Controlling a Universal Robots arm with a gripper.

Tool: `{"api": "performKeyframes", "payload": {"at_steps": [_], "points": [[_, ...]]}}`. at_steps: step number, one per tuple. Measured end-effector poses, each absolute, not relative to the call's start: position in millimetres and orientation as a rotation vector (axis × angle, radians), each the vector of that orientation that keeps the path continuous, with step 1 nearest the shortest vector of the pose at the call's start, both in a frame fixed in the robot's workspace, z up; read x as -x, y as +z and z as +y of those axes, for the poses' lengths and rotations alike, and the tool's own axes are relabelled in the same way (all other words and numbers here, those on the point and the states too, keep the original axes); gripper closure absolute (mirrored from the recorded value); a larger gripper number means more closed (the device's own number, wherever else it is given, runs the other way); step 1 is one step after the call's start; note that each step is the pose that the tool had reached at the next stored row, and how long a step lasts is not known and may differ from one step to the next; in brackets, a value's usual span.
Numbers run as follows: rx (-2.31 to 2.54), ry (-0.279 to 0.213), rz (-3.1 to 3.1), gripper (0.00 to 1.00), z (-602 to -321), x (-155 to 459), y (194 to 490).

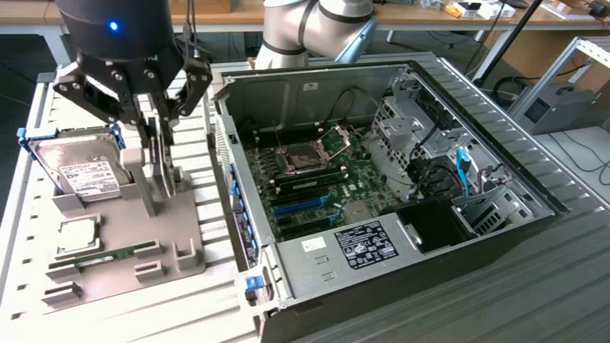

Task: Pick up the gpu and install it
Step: 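Pick up the gpu and move the gpu toward the slot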

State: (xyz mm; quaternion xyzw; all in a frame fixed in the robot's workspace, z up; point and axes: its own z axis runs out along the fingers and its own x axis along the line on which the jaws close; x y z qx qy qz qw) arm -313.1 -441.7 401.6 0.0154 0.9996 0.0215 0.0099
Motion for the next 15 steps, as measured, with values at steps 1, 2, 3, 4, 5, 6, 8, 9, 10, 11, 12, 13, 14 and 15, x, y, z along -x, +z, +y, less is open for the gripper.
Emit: {"api": "performKeyframes", "payload": {"at_steps": [1, 2, 3, 4, 5, 6, 8, 9, 10, 11, 12, 13, 14, 15], "points": [[-0.048, 0.067, 3.121, 0.72, -441.7, 313.1, 406.4], [-0.048, 0.067, 3.121, 0.72, -441.7, 313.1, 411.3], [-0.049, 0.067, 3.120, 0.72, -441.7, 313.1, 415.6], [-0.049, 0.067, 3.120, 0.72, -441.7, 313.1, 421.9], [-0.049, 0.067, 3.120, 0.72, -441.7, 313.1, 425.9], [-0.049, 0.067, 3.120, 0.72, -441.7, 313.1, 430.4], [-0.049, 0.067, 3.120, 0.72, -441.7, 313.1, 440.4], [-0.049, 0.067, 3.120, 0.72, -441.8, 313.2, 443.6], [-0.049, 0.067, 3.120, 0.72, -441.8, 313.2, 445.0], [-0.049, 0.067, 3.120, 0.72, -441.7, 313.2, 445.1], [-0.049, 0.067, 3.120, 0.72, -441.7, 313.1, 445.2], [-0.049, 0.067, 3.120, 0.72, -441.7, 313.1, 445.2], [-0.049, 0.067, 3.120, 0.72, -441.7, 313.1, 445.2], [-0.049, 0.067, 3.120, 0.72, -441.7, 313.0, 445.3]]}}
